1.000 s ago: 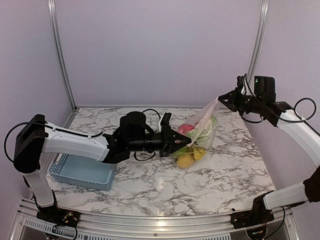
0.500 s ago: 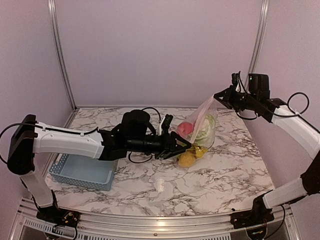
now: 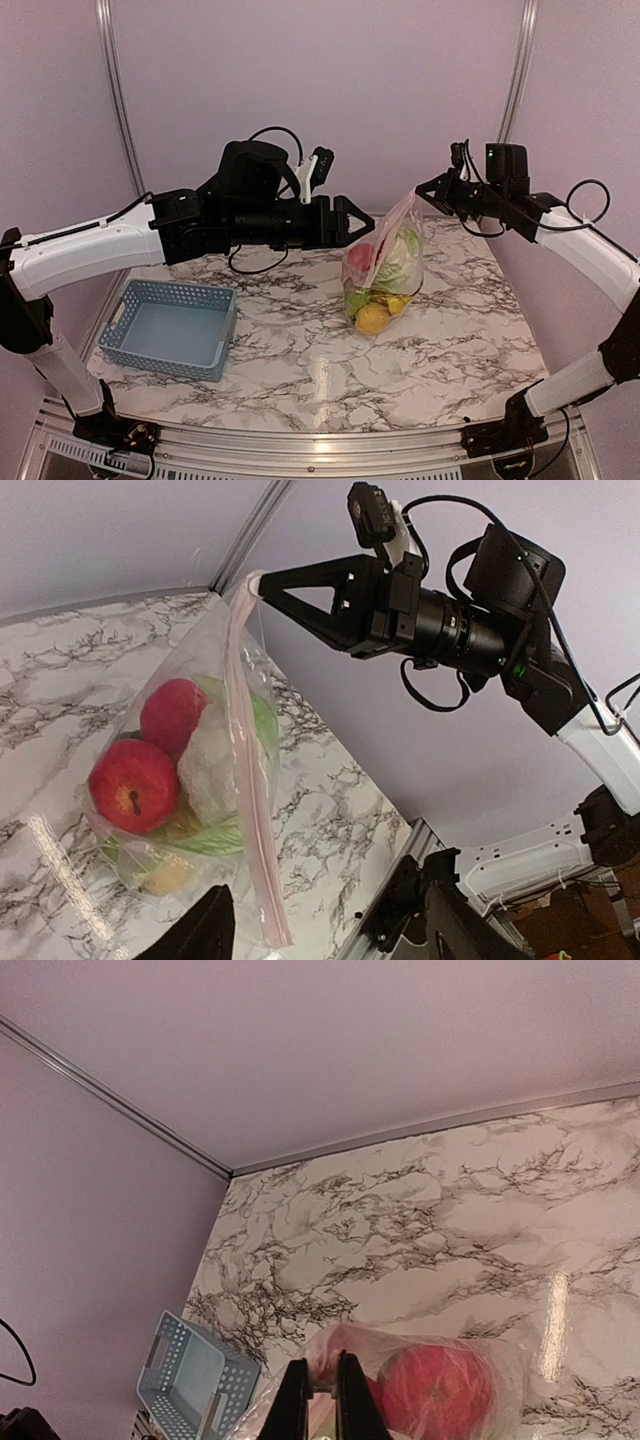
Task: Open the zip-top bag and remove the fake food
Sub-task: Open the zipper of the food storage bag at the center of the board.
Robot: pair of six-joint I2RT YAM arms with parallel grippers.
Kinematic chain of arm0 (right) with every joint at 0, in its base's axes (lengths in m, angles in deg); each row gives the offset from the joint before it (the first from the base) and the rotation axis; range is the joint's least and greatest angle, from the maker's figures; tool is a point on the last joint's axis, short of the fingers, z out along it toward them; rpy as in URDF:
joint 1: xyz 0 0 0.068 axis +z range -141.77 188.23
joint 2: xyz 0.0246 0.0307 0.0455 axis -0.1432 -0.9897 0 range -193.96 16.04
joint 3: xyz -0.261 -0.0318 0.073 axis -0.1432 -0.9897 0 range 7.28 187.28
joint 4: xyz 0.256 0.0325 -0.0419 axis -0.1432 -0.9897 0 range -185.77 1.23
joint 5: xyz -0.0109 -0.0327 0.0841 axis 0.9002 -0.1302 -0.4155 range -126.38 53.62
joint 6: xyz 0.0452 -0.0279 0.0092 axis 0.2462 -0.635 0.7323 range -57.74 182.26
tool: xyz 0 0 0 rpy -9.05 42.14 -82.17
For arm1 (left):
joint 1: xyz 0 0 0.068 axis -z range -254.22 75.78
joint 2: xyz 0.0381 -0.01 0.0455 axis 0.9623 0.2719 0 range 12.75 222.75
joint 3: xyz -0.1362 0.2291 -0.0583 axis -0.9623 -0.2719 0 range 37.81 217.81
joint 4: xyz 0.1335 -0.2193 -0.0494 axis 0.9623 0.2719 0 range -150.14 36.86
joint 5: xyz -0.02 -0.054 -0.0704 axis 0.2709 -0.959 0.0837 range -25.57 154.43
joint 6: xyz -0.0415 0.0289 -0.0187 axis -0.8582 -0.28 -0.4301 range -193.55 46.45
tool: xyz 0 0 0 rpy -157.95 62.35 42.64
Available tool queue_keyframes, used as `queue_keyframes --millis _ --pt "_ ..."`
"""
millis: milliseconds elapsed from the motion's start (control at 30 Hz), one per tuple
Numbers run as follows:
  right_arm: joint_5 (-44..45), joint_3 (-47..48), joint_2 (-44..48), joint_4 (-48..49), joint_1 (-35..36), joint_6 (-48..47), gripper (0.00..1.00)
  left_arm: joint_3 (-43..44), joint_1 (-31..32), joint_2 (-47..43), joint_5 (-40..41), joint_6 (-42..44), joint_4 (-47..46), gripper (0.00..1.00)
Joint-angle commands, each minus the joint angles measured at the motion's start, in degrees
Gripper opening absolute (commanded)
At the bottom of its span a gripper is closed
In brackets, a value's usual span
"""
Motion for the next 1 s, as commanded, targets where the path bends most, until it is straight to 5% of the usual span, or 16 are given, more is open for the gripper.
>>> queue_keyframes --millis 0,333,700,967 --pt "1.0 2.5 -0.7 2.5 1.9 0.5 0.00 7.9 0.0 5.9 10.4 10.1 14.0 0.68" --pt "2.5 4.1 -2.8 2.9 5.9 0.7 0.00 18.9 0.1 14.9 14.5 14.7 20.4 0.68" --pt "2.5 4.3 -4.1 3.4 7.7 0.7 0.00 21.3 0.0 17.6 20.3 15.6 21.5 0.48" --pt "2.5 4.1 -4.2 3.6 8.0 0.6 0.00 22.4 0.0 18.9 19.3 15.7 21.9 0.47"
